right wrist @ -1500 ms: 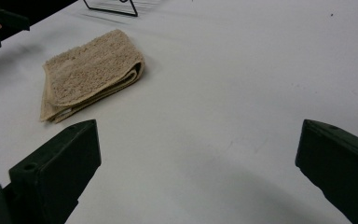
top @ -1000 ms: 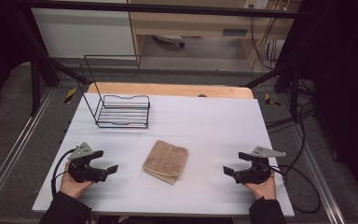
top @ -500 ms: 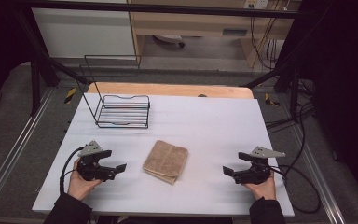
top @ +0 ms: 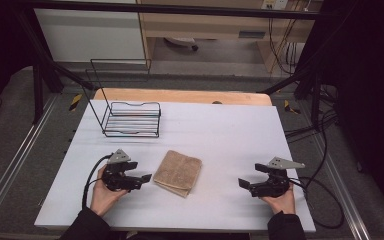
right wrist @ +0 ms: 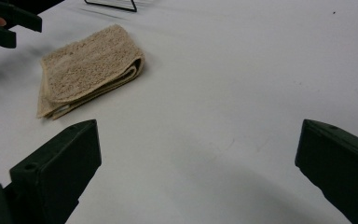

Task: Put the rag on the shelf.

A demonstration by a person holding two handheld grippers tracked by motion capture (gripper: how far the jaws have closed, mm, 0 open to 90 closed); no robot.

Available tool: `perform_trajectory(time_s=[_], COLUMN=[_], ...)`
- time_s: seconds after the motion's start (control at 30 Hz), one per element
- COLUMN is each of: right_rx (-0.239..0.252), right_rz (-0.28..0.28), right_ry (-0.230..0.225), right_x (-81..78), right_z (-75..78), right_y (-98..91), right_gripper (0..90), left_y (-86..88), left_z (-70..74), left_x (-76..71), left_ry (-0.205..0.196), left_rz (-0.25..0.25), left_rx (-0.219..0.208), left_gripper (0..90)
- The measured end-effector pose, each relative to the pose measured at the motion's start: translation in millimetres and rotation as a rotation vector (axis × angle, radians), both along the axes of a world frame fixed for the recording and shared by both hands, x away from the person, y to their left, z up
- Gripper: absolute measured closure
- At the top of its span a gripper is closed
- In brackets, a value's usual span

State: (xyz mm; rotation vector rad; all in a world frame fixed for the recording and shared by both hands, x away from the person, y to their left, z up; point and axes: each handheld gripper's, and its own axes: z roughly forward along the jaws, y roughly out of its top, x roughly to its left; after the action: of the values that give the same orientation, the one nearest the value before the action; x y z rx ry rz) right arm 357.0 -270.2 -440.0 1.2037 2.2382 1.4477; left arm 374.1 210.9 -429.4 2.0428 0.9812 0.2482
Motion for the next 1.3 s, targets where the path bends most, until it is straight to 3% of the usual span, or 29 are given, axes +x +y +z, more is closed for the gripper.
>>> perform_trajectory(time_s=[0.27,0.7,0.93,1.1,1.3], right_rx=[-0.007,-0.015,-0.031,-0.065,-0.096], right_rz=[0.007,0.040,0.081,0.121,0.173], right_ry=[-0.002,0.008,0.004,-0.010,-0.011], right_x=[-0.2,-0.1,-1.5,-5.2,-7.3], right_z=[0.7,4.1,6.7,10.8,10.9], right_y=[2.6,24.3,44.5,75.0,108.1], right_gripper=[1.2,3.4,6.2,9.4,14.8], left_y=[-25.0,-35.3,-40.8,-41.6,-41.9], left_z=[-8.1,-21.5,-23.3,-22.5,-22.7], left_x=[6.1,11.9,11.3,11.5,11.4], left_ry=[0.035,0.085,0.087,0.107,0.108], left_rz=[0.004,0.038,0.036,0.035,0.036], left_rx=[0.002,0.002,-0.001,-0.006,-0.006], left_gripper=[44.3,63.5,72.7,80.0,81.3])
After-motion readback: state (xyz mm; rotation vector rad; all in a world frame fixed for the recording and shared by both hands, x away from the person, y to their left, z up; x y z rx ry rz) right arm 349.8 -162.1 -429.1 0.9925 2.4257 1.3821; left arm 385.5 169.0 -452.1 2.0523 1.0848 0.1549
